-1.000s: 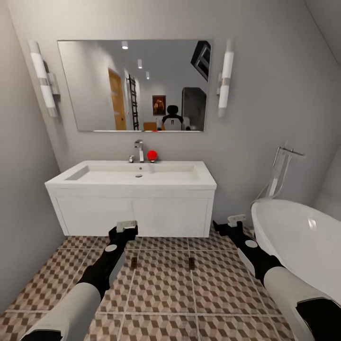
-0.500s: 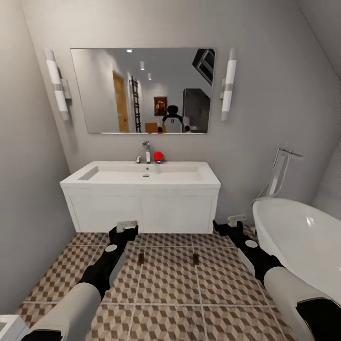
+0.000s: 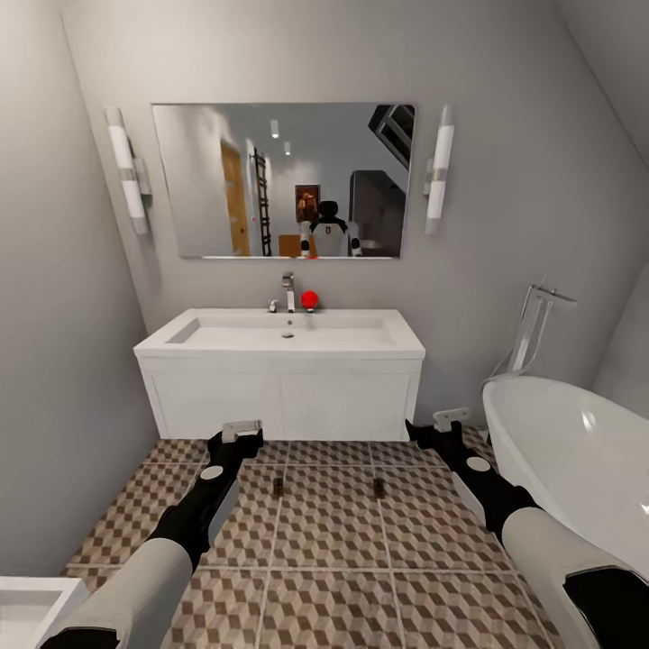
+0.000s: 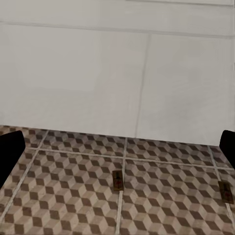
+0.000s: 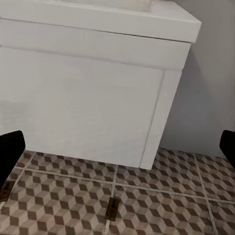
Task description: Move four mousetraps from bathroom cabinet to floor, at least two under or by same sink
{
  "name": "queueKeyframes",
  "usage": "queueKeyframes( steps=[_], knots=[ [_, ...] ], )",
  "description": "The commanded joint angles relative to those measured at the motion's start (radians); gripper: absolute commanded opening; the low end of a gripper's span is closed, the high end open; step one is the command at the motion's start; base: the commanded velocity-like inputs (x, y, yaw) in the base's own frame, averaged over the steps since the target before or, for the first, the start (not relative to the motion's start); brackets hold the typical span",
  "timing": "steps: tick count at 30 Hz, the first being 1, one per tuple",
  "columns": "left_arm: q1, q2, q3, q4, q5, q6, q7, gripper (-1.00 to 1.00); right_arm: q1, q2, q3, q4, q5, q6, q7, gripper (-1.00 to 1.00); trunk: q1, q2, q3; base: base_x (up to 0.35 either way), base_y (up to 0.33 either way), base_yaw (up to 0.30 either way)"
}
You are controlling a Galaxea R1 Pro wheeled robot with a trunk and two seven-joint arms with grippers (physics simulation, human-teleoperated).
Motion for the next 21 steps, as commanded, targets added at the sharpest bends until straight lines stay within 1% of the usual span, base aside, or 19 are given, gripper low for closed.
queueKeyframes(
  steps=[1, 6, 9, 21],
  knots=[
    [-0.001, 0.0, 0.0, 0.0, 0.001, -0.002, 0.004, 1.0, -0.001, -0.001, 0.005, 0.001, -0.011, -0.004, 0.003, 1.0, -0.004, 0.007, 0.002, -0.016, 0.014, 0.0],
    [-0.001, 0.0, 0.0, 0.0, 0.001, -0.002, 0.004, 1.0, -0.001, -0.001, 0.005, 0.001, -0.011, -0.003, 0.003, 1.0, -0.023, 0.042, 0.018, -0.024, 0.014, 0.0],
    [-0.001, 0.0, 0.0, 0.0, 0.001, -0.002, 0.004, 1.0, -0.001, -0.001, 0.005, 0.001, -0.011, -0.003, 0.003, 1.0, -0.035, 0.063, 0.027, -0.121, 0.082, 0.0],
    [-0.001, 0.001, 0.0, 0.0, 0.001, -0.002, 0.004, 1.0, -0.001, -0.001, 0.005, 0.001, -0.011, -0.003, 0.003, 1.0, -0.081, 0.147, 0.065, -0.229, 0.173, 0.0]
  ],
)
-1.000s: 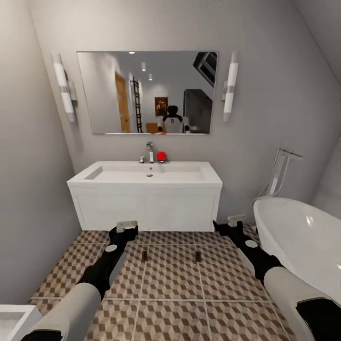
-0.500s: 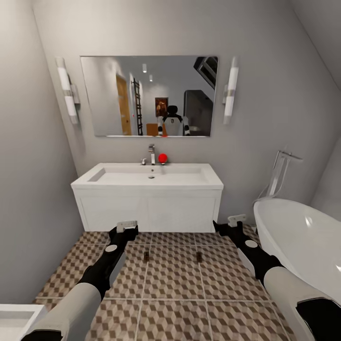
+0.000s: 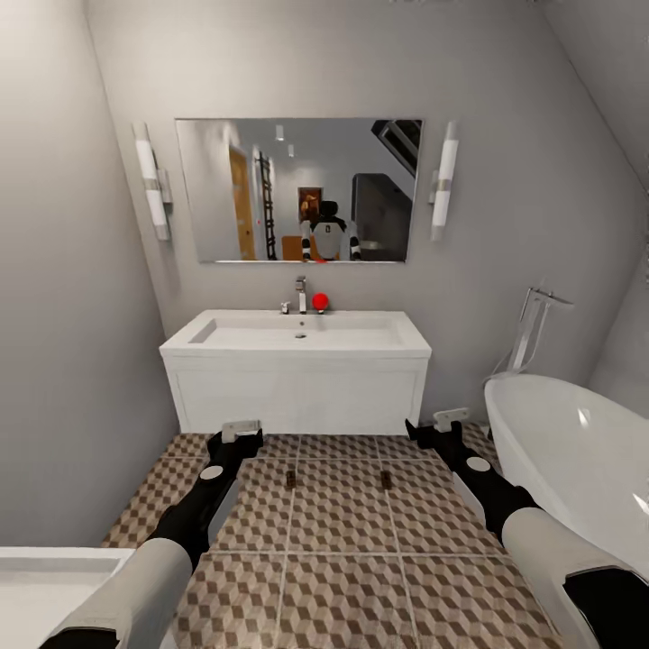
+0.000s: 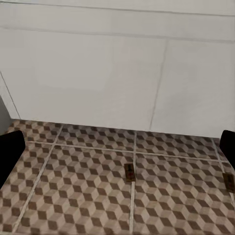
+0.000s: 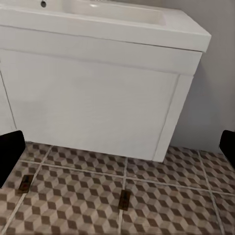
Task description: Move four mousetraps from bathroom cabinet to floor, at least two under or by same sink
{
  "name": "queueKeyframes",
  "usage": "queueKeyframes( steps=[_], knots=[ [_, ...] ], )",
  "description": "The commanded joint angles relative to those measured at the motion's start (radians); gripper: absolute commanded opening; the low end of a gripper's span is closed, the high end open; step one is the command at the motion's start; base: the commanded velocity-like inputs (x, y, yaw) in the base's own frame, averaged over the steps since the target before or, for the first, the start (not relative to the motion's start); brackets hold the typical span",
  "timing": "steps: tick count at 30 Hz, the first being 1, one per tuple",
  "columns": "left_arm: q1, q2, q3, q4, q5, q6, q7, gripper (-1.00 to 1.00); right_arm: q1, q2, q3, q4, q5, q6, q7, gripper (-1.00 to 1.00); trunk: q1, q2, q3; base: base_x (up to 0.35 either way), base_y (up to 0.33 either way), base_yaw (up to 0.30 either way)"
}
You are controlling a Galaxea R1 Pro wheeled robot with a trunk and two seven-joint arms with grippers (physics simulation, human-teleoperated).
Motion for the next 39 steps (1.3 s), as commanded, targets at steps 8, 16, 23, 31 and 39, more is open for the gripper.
queueKeyframes(
  steps=[8, 16, 23, 31, 39],
  knots=[
    [-0.001, 0.0, 0.0, 0.0, 0.001, -0.002, 0.003, 1.0, -0.001, -0.001, 0.005, 0.001, -0.01, -0.004, 0.003, 1.0, -0.031, 0.056, 0.024, -0.245, 0.188, 0.0],
    [-0.001, -0.001, 0.0, 0.0, 0.001, -0.003, 0.003, 1.0, -0.001, -0.001, 0.005, 0.001, -0.004, -0.004, 0.003, 1.0, -0.062, 0.112, 0.049, -0.066, 0.052, 0.0],
    [-0.001, -0.001, 0.0, 0.0, 0.001, -0.001, 0.003, 1.0, -0.001, -0.001, 0.005, 0.001, -0.003, -0.004, 0.003, 1.0, -0.089, 0.161, 0.071, -0.007, 0.006, 0.0],
    [-0.001, 0.0, 0.0, 0.0, 0.0, 0.0, 0.003, 1.0, -0.001, -0.001, 0.005, 0.001, -0.003, -0.004, 0.003, 1.0, -0.119, 0.217, 0.096, -0.001, 0.001, 0.0],
    [-0.001, -0.001, -0.001, 0.007, 0.0, -0.003, 0.003, 1.0, -0.001, -0.001, 0.005, 0.001, -0.005, -0.004, 0.003, 1.0, -0.15, 0.273, 0.121, 0.0, 0.0, 0.0]
  ],
)
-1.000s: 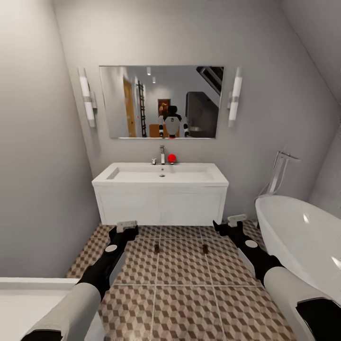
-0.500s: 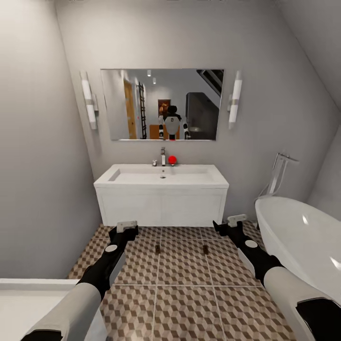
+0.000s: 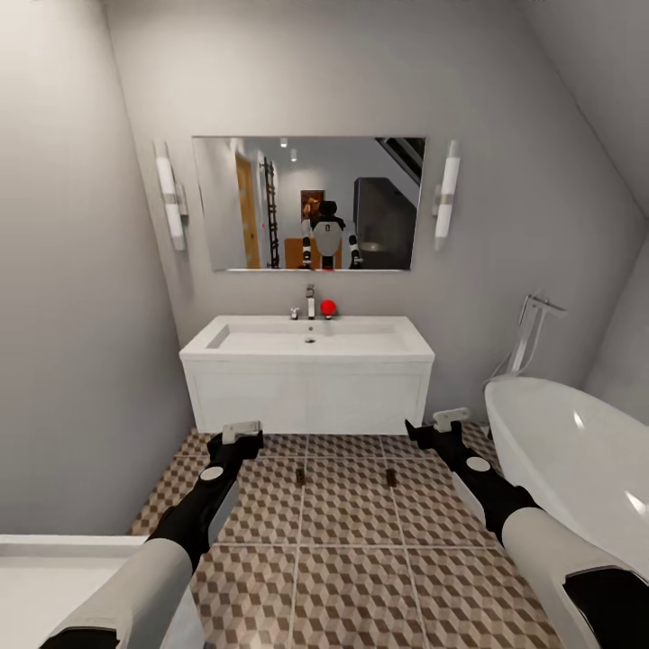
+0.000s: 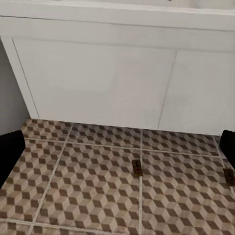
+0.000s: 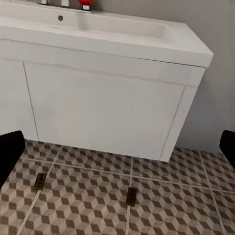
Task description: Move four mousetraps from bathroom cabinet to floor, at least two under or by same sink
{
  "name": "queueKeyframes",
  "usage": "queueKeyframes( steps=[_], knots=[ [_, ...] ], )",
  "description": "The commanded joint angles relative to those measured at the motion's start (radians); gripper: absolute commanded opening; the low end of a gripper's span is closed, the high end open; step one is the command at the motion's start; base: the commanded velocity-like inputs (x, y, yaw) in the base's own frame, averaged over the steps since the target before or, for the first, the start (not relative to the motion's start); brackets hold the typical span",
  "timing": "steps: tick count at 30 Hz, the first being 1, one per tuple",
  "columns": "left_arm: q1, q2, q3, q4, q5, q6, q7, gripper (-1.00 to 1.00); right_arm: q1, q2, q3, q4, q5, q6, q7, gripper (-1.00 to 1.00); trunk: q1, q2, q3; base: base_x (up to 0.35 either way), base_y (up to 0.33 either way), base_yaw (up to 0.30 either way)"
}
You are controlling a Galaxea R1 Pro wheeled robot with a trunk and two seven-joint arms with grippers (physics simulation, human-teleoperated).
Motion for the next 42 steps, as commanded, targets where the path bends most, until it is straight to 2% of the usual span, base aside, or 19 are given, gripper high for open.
queueKeyframes(
  steps=[1, 14, 21, 26, 37, 42],
  knots=[
    [-0.001, -0.001, 0.0, 0.004, 0.001, -0.003, 0.004, 1.0, -0.001, -0.001, 0.005, 0.001, -0.011, -0.004, 0.003, 1.0, -0.004, 0.007, 0.002, 0.0, 0.0, 0.0],
    [-0.001, 0.004, -0.002, 0.05, 0.004, -0.009, -0.005, 1.0, 0.0, -0.011, 0.006, 0.009, -0.009, -0.003, 0.002, 1.0, -0.054, 0.098, 0.043, 0.0, 0.0, 0.0],
    [0.0, 0.004, -0.002, 0.104, 0.003, -0.045, -0.007, 1.0, 0.003, -0.02, 0.005, 0.082, -0.01, -0.008, 0.002, 1.0, -0.081, 0.147, 0.065, 0.0, 0.0, 0.0],
    [0.001, 0.006, -0.002, 0.187, 0.003, -0.106, -0.008, 1.0, 0.005, -0.022, 0.004, 0.142, -0.013, -0.036, 0.002, 1.0, -0.1, 0.182, 0.08, 0.0, 0.0, 0.0],
    [0.001, 0.013, 0.0, 0.457, 0.004, -0.319, -0.008, 1.0, 0.013, -0.022, 0.004, 0.372, -0.016, -0.216, 0.002, 1.0, -0.142, 0.259, 0.115, 0.0, 0.0, 0.0],
    [0.002, 0.01, -0.001, 0.532, 0.004, -0.374, -0.008, 1.0, 0.042, -0.021, 0.003, 0.406, -0.017, -0.256, 0.002, 1.0, -0.161, 0.294, 0.13, 0.0, 0.0, 0.0]
  ],
)
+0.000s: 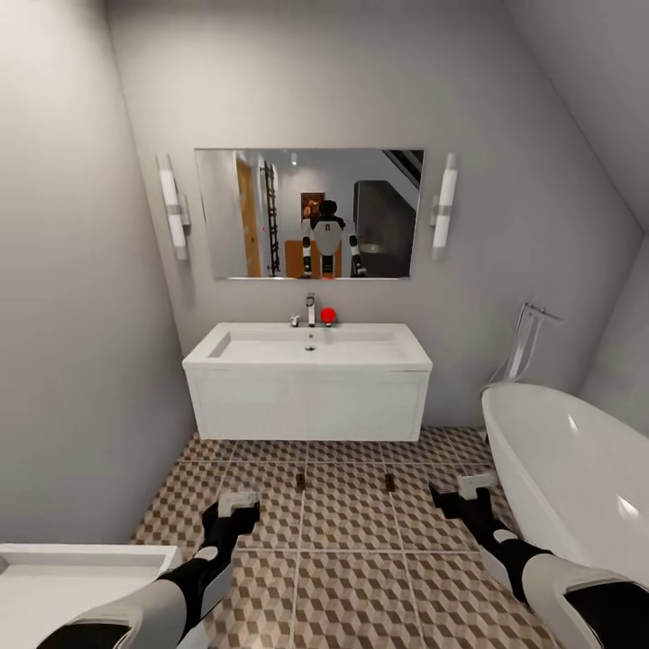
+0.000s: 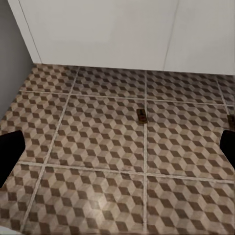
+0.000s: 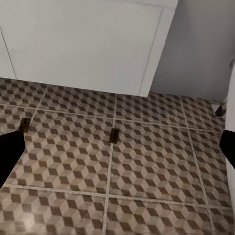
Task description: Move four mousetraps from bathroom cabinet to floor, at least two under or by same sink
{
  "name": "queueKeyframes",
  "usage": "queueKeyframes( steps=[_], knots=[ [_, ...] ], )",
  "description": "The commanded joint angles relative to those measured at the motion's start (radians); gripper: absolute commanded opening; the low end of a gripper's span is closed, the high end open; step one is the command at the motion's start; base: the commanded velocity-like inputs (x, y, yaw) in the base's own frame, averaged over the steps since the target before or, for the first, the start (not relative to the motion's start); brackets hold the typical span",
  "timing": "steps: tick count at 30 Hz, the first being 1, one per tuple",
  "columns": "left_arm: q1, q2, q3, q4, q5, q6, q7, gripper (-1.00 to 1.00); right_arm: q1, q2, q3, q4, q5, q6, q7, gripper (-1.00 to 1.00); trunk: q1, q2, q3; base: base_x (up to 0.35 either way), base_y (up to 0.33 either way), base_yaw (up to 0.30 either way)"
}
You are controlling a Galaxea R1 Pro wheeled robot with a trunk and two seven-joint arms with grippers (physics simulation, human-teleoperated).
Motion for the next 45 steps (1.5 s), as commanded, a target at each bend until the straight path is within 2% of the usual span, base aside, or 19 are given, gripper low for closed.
queueKeyframes(
  steps=[1, 12, 15, 22, 28, 35, 45],
  knots=[
    [-0.001, -0.001, -0.001, 0.009, 0.001, -0.008, 0.003, 1.0, 0.004, 0.0, 0.004, 0.007, -0.012, -0.01, 0.008, 1.0, -0.004, 0.006, 0.002, 0.0, 0.0, 0.0],
    [0.012, 0.005, 0.0, 0.115, 0.0, -0.055, 0.004, 1.0, 0.103, 0.001, 0.003, 0.016, -0.013, -0.029, 0.008, 1.0, -0.046, 0.083, 0.036, 0.0, 0.0, 0.0],
    [0.03, 0.011, 0.0, 0.124, 0.0, -0.081, 0.006, 1.0, 0.131, 0.001, 0.003, 0.016, -0.014, -0.049, 0.008, 1.0, -0.057, 0.104, 0.046, 0.0, 0.0, 0.0],
    [0.084, 0.03, 0.0, 0.133, 0.001, -0.131, 0.008, 1.0, 0.207, 0.001, 0.001, 0.016, -0.015, -0.147, 0.006, 1.0, -0.084, 0.153, 0.068, 0.0, 0.0, 0.0],
    [0.131, 0.042, 0.0, 0.134, 0.001, -0.158, 0.008, 1.0, 0.248, 0.0, -0.001, 0.016, -0.028, -0.18, 0.005, 1.0, -0.107, 0.195, 0.086, 0.0, 0.0, 0.0],
    [0.179, 0.058, 0.0, 0.134, 0.002, -0.191, 0.006, 1.0, 0.265, -0.001, -0.001, 0.016, -0.055, -0.187, 0.005, 1.0, -0.134, 0.244, 0.108, 0.0, 0.0, 0.0],
    [0.255, 0.069, 0.0, 0.134, 0.004, -0.256, 0.005, 1.0, 0.3, -0.001, -0.001, 0.016, -0.065, -0.192, 0.005, 1.0, -0.172, 0.314, 0.14, 0.0, 0.0, 0.0]
  ],
)
